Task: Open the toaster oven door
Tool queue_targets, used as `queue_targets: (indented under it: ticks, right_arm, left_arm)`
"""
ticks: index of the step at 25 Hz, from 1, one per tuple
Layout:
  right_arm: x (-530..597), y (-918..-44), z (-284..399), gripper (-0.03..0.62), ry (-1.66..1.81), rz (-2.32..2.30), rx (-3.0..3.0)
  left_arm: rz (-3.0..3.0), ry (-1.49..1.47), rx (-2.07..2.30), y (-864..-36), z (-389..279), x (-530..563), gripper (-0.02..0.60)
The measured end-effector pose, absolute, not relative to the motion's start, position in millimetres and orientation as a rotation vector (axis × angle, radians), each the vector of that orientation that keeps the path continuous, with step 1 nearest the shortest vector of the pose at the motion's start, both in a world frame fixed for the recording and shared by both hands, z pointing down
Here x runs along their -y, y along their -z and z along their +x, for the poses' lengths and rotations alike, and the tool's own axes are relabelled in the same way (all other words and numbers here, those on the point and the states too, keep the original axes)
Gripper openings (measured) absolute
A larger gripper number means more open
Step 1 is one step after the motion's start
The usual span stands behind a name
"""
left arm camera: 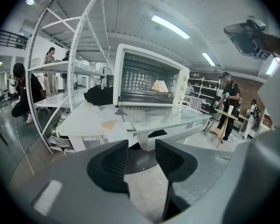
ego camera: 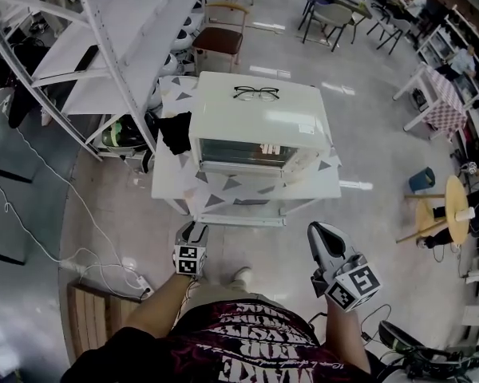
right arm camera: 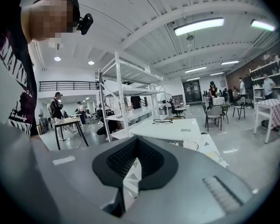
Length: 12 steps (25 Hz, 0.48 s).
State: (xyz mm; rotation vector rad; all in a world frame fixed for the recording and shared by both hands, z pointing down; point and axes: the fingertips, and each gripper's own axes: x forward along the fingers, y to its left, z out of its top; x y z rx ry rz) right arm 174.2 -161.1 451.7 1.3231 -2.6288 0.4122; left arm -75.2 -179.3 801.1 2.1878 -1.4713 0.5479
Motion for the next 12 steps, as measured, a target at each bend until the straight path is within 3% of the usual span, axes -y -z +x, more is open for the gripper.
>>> queue_targets:
  ticks: [4, 8, 12]
  right_arm:
    - [163, -451, 166, 0.026, -0.410, 1.300, 2.660]
    - [166, -448, 160, 0.026, -0.390, 1.287, 2.691]
    - [167, -449, 153, 0.026, -0.353, 1.260, 2.707]
  left_arm:
    - [2.210, -0.590, 1.451, -788, -77, 165, 0.176]
    - [2.257, -0.608, 1.448, -766, -82, 157, 0.132]
    - [2.286, -0.591, 1.487, -737, -92, 155, 0.000]
